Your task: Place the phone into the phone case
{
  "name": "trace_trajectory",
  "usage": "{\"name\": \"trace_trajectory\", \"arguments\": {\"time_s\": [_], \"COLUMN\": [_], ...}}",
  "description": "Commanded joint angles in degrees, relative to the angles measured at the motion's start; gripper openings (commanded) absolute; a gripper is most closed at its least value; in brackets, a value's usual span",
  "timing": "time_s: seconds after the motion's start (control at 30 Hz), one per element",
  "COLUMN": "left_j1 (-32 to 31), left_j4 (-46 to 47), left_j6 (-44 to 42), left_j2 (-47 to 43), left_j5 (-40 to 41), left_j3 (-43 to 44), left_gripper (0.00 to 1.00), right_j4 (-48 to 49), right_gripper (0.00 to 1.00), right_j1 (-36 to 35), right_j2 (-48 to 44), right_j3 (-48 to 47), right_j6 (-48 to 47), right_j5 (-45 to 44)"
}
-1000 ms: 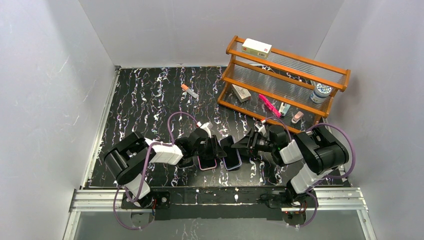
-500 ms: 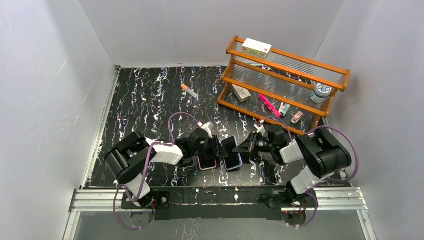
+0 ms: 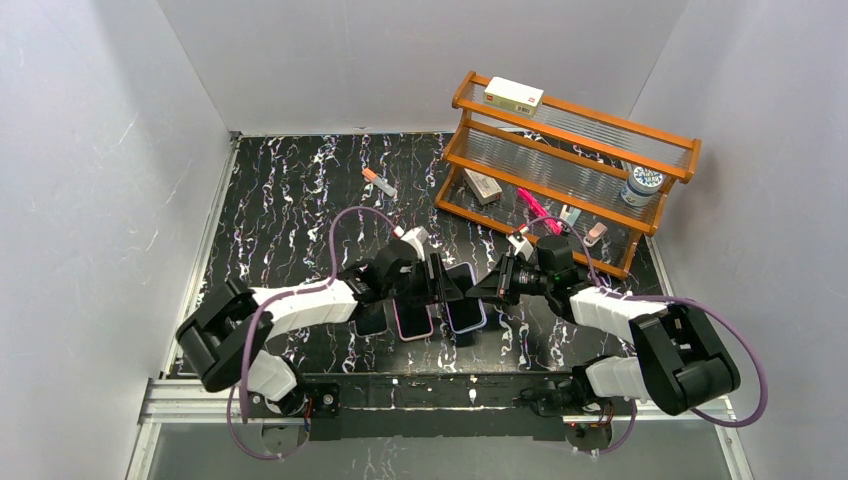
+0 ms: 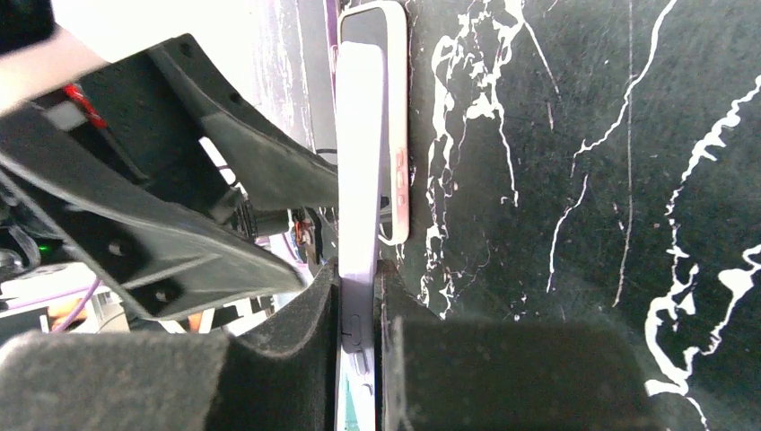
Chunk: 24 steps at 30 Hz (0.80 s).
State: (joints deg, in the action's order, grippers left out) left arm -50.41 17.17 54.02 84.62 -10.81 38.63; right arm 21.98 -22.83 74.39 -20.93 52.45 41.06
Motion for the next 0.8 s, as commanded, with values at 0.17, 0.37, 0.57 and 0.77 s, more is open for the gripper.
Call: {"name": "trace_trajectory", "arguments": {"time_s": [0.17, 0.37, 0.57, 0.77], "left_j1": [7.01, 10.68, 11.69, 12.40], "left_j4": [-9.29, -13.61, -16.86, -7.34], "left_j6": [0.95, 1.26, -1.03, 5.01], "left_j2": [-12.69, -17.98, -18.17, -19.01], "left_j5": [1.12, -1.88, -5.15, -10.78], "left_j3": [0.52, 0.03, 1.11, -4.17], "left_gripper": [0.74, 0.95, 0.98, 0.93], "right_j4": [2.00, 4.50, 9.40, 16.51], "right_gripper": [0.01, 0.01, 0.01, 0.01], "right_j1": [-0.29, -0.33, -0.51, -0.89], "right_j2": [-2.62, -4.71, -5.19, -6.65], "right_j3": [-1.76, -2.05, -0.65, 1.70], "right_j6": [2.48, 4.79, 8.78, 13.38], "right_j5": [2.51, 4.73, 5.60, 6.43]}}
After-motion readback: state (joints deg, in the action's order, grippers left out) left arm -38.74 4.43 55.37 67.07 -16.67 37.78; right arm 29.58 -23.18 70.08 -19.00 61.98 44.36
